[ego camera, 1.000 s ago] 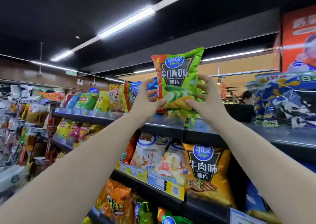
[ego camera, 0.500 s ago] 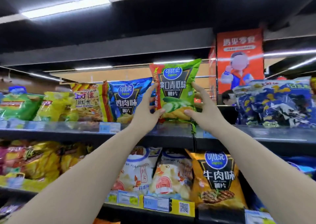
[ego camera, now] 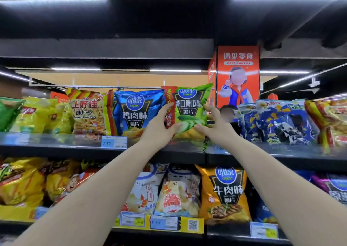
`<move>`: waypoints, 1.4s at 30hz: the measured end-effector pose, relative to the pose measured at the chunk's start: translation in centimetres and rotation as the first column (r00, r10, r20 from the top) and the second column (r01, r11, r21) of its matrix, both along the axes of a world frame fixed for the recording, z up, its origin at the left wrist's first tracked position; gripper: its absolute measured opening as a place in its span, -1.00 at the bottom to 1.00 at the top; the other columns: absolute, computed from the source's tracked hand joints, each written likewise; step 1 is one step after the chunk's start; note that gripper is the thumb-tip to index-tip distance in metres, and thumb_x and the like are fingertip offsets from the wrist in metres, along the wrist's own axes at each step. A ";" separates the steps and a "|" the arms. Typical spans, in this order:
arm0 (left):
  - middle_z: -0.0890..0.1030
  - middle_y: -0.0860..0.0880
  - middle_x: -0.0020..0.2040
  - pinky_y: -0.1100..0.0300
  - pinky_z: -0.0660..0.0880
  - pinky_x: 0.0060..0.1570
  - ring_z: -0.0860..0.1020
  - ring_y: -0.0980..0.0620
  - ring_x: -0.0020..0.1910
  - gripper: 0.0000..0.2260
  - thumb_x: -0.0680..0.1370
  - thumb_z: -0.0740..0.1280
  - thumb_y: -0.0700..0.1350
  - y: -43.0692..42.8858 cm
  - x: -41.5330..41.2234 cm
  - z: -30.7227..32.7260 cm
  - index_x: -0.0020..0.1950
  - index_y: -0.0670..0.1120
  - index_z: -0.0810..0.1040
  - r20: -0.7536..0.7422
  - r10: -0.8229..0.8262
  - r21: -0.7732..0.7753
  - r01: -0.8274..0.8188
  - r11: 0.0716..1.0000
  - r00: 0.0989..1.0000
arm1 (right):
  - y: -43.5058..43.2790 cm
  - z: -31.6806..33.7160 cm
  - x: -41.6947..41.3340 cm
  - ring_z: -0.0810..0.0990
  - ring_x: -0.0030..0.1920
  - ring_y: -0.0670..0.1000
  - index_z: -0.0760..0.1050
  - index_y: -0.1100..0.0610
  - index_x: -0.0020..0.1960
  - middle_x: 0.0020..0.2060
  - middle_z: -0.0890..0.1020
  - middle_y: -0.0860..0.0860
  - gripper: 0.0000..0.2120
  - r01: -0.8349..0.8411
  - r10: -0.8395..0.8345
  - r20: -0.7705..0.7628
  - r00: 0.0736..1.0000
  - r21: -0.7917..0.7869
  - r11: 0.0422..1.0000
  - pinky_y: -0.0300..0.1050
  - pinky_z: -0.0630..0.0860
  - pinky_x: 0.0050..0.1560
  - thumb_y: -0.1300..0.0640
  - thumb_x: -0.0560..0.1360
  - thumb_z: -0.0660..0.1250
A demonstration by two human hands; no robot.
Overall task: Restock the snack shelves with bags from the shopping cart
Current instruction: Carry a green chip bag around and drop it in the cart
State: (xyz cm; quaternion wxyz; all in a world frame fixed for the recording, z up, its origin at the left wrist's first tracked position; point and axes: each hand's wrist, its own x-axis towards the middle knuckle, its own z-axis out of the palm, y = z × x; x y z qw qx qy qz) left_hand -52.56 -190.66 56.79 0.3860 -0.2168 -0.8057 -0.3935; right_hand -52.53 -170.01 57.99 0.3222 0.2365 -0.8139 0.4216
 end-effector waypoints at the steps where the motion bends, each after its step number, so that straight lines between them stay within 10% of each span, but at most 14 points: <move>1: 0.56 0.07 0.12 0.12 0.53 -0.01 0.58 0.02 0.01 -0.44 0.57 0.34 0.11 0.2 -0.1 0.1 0.49 0.30 0.15 -0.006 0.032 -0.012 -0.032 0.999 0.999 | -0.2 0.1 -0.2 0.53 -0.05 -0.12 0.16 -0.11 0.49 0.16 0.38 -0.08 -0.32 0.011 -0.011 0.002 1.000 -0.003 1.000 -0.30 0.43 -0.17 0.03 0.49 0.43; 9: 0.58 -0.02 0.19 0.04 0.51 0.09 0.56 -0.06 0.13 -0.41 0.57 0.33 0.12 -0.4 -0.2 0.0 0.52 0.25 0.10 0.069 0.176 -0.070 -0.171 0.983 0.982 | -1.0 -0.3 -0.6 0.42 -0.22 -0.10 0.20 -0.05 0.49 -0.04 0.43 -0.07 -0.34 0.047 -0.048 0.013 0.999 0.054 0.997 -0.27 0.32 -0.30 0.02 0.49 0.43; 16: 0.49 -0.04 0.20 0.02 0.54 0.08 0.54 -0.04 0.08 -0.40 0.58 0.30 0.12 0.0 0.4 -1.1 0.54 0.26 0.07 0.030 0.177 -0.074 -0.175 0.982 0.984 | -1.0 -0.7 0.0 0.48 0.04 0.02 0.14 0.00 0.49 0.28 0.47 0.04 -0.32 0.077 -0.079 0.007 0.997 0.110 0.991 -0.14 0.38 0.02 0.04 0.49 0.43; 27: 0.48 -0.03 0.17 -0.05 0.40 0.09 0.43 -0.11 0.19 -0.65 0.48 0.40 -0.06 2.7 2.4 -1.1 0.27 0.01 0.53 -0.497 0.336 -0.287 -0.517 0.806 0.800 | 0.3 -1.6 2.4 0.46 0.23 0.06 0.29 0.01 0.41 0.27 0.47 0.02 -0.36 0.246 -0.225 -0.177 0.958 0.106 0.963 0.03 0.47 0.17 -0.01 0.42 0.49; 42: 0.53 -0.01 0.14 -0.06 0.36 0.07 0.45 -0.12 0.15 -0.66 0.47 0.38 0.07 28.3 5.9 -5.1 0.22 0.02 0.51 -0.442 -0.034 -0.555 -0.244 0.795 0.896 | 23.0 -7.3 13.8 0.50 0.15 0.19 0.45 0.16 0.25 0.15 0.54 0.11 -0.62 0.799 -0.712 -0.410 0.570 0.479 0.364 0.10 0.49 0.09 0.13 0.45 0.36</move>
